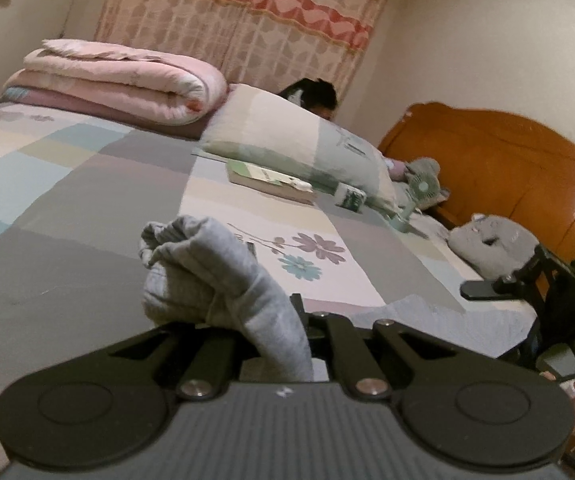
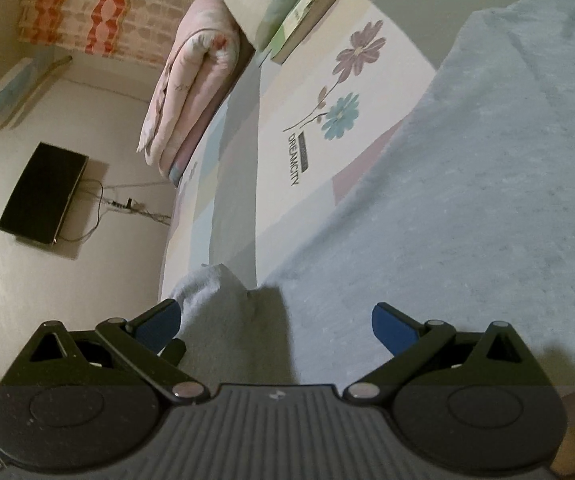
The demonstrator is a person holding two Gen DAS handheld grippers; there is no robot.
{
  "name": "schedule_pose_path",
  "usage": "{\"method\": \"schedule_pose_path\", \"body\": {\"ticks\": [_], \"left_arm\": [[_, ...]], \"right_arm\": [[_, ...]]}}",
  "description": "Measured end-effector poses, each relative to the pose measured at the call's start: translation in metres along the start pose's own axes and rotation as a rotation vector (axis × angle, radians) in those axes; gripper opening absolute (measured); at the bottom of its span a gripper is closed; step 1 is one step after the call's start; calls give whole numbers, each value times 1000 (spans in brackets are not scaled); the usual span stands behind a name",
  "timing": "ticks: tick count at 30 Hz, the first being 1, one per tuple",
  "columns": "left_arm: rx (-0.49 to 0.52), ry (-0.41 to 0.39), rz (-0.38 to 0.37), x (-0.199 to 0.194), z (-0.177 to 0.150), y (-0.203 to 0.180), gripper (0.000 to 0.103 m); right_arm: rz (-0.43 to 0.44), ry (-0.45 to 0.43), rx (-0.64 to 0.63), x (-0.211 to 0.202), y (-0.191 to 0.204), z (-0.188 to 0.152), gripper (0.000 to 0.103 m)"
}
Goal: Fold clothes
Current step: 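Lift the held cuff with the left gripper while the right gripper grasps the other cuff, then lay the held cuff onto the sweatpants leg and open the left gripper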
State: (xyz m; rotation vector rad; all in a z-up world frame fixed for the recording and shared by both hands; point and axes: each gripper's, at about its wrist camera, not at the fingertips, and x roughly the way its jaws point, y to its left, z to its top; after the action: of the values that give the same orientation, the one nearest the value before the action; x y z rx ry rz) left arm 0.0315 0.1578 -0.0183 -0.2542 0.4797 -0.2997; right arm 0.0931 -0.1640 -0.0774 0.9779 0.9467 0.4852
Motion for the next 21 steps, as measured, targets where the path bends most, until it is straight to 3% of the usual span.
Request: {"method": "schedule_pose_path", "body": {"ticks": [15, 21], "left_arm": [[124, 185, -21, 52, -34, -37, 4], [159, 248, -33, 67, -49, -44, 13]], "right_arm": [[-3, -24, 51, -11, -26, 2, 103], [-8, -31, 56, -14, -29, 1, 103]]}}
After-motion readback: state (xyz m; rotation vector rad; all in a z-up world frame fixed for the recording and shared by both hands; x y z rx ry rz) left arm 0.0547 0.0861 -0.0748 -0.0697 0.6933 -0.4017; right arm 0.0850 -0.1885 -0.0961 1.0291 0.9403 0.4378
